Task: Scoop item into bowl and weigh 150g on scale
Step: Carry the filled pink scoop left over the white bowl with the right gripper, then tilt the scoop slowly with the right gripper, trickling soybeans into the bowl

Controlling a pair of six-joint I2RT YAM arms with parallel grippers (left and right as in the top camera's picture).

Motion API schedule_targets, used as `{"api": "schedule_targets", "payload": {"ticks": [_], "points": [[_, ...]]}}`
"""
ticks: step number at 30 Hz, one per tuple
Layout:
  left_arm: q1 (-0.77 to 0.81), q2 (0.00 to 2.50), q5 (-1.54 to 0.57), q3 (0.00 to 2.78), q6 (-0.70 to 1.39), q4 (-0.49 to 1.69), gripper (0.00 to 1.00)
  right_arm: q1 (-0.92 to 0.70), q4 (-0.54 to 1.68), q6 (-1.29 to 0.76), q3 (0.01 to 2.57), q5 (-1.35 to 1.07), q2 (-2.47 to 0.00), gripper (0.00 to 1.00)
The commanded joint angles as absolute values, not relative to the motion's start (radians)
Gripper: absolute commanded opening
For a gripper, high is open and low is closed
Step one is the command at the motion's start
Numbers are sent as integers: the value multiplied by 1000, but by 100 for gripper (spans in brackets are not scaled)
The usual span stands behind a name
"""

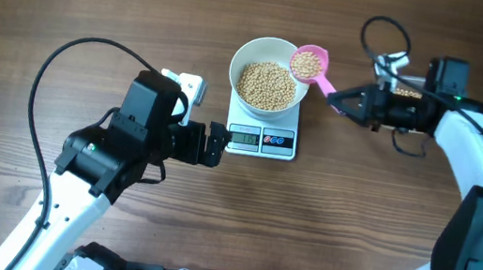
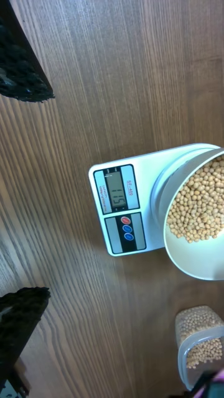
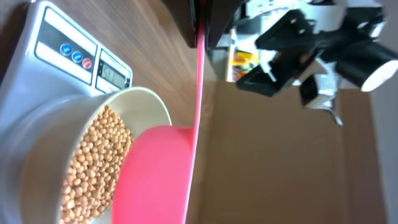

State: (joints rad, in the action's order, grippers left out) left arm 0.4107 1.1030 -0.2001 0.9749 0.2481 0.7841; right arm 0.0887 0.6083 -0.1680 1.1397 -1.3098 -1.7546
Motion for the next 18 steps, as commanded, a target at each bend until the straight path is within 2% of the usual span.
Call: {"api": "schedule_targets", "payload": {"ticks": [1, 7, 18], "points": [[415, 1100, -212, 978, 239, 781, 100, 35, 536, -300, 1161, -1158, -1649, 4], [415, 1100, -211, 978, 239, 781, 100, -62, 484, -321, 1161, -962, -1562, 4], [415, 1100, -212, 978, 239, 781, 100, -222, 482, -279, 1161, -692, -1557, 5]]}}
